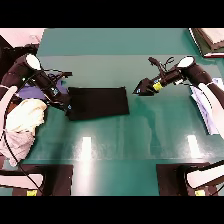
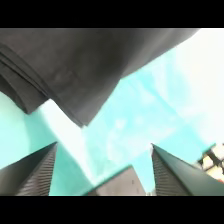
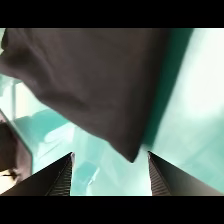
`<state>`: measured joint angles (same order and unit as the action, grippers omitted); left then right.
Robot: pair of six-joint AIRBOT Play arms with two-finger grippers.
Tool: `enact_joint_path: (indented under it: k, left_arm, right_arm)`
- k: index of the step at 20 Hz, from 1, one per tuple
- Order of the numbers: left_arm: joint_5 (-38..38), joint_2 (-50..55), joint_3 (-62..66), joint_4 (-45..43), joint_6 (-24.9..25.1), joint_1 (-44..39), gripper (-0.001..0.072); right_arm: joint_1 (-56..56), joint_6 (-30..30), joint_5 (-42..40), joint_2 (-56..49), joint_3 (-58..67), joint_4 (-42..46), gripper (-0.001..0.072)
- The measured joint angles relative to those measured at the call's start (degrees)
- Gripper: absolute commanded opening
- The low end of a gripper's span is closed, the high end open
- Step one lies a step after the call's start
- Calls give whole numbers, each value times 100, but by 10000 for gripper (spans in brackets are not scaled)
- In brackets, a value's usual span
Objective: Fold the shirts.
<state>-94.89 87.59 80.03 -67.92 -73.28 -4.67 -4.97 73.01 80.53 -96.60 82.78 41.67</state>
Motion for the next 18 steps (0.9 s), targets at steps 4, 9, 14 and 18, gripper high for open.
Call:
enact_joint_path:
  k: [4, 9, 14, 18]
  left_arm:
    - [494, -52, 90, 372, -162, 2, 187]
    - [1080, -72, 129, 1344, -48, 0, 27]
    - [1615, -72, 133, 1985, 81, 0, 27]
    - [1777, -72, 133, 2168, 118, 0, 27]
  right_arm:
    - [13, 39, -485, 2, -321, 240, 531]
    - [-120, -122, -1537, 0, -1117, -365, 532]
    - [-645, -332, -2210, -170, -1292, -876, 532]
    - [-1130, -382, -2234, -721, -758, -1246, 420]
